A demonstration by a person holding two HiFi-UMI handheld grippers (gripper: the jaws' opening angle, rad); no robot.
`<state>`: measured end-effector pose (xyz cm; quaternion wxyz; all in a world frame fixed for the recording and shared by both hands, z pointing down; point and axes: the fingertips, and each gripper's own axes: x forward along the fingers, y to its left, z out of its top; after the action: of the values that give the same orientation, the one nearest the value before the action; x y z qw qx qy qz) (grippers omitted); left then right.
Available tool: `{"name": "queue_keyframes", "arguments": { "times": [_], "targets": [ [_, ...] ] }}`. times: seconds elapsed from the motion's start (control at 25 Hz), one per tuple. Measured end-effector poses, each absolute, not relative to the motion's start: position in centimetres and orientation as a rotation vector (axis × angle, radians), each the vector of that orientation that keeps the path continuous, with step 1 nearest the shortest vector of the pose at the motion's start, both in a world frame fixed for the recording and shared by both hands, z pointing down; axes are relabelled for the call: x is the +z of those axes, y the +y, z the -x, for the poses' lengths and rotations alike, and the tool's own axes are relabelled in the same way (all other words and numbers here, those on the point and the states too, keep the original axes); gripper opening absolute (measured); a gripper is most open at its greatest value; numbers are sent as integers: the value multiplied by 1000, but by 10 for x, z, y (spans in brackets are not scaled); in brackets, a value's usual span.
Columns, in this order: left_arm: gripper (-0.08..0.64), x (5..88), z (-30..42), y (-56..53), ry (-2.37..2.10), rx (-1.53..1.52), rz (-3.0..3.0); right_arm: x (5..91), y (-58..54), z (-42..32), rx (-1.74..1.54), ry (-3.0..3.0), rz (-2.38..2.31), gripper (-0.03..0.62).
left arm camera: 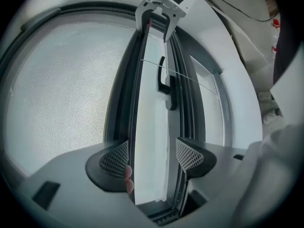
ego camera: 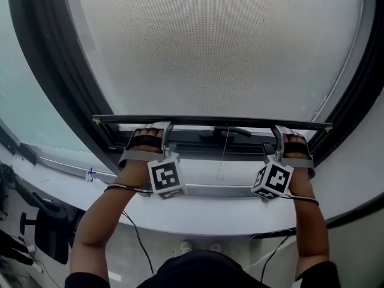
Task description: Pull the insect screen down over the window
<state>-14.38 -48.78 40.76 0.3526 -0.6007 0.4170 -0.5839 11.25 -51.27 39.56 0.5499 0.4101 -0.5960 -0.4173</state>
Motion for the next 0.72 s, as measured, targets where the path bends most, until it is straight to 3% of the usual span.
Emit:
{"name": "queue_keyframes", "arguments": {
  "times": [0.72],
  "targets": [
    [314, 468, 139, -479, 1037, -1595, 1654, 454, -506, -109, -877, -1405, -862, 284]
  ]
}}
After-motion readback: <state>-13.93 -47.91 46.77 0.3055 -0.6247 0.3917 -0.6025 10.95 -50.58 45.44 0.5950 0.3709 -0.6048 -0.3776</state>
